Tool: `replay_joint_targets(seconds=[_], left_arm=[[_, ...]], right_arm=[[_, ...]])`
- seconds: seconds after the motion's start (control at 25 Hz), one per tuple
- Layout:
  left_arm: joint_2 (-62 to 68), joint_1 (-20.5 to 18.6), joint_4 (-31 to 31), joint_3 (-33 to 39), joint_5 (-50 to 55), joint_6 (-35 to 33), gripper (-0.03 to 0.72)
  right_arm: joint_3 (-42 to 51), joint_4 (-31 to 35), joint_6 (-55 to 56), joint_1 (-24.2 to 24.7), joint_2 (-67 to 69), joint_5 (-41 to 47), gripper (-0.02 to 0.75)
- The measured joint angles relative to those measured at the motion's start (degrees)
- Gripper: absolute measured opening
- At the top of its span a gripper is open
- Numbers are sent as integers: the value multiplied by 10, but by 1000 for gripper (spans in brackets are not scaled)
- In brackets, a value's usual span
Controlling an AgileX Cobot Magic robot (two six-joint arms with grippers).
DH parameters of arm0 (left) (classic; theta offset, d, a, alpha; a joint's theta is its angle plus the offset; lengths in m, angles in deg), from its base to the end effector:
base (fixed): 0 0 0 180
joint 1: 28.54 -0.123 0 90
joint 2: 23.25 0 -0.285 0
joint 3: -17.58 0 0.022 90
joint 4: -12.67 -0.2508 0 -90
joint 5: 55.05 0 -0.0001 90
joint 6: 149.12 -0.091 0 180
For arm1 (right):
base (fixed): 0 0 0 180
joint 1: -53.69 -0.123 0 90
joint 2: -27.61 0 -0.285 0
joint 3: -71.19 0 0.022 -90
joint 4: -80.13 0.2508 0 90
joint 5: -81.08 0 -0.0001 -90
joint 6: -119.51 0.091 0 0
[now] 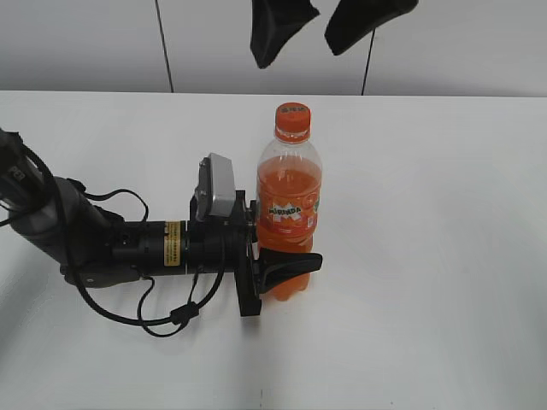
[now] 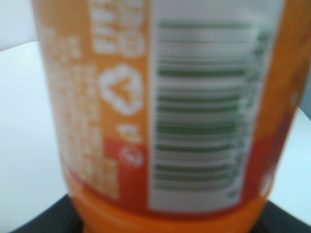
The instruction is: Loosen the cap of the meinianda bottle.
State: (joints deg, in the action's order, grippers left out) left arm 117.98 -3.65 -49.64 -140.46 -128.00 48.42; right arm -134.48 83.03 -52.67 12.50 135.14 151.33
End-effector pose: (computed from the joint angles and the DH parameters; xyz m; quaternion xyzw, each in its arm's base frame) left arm 0.2962 -0.2223 0.0538 0.4944 0.5759 -0.4455 0.4748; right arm 0.2782 0.2492 0.3717 -0.2761 0.9301 0.1228 0.2088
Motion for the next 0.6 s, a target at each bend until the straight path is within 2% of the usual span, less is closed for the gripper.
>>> replay_joint_targets(seconds=[0.16,0.6], left_arm=[[0,0,1,0,1,0,384],[0,0,1,0,0,0,384]], right_arm=[[0,-21,82,0,0,0,585],[63,9,91,0,-1,-1,577]])
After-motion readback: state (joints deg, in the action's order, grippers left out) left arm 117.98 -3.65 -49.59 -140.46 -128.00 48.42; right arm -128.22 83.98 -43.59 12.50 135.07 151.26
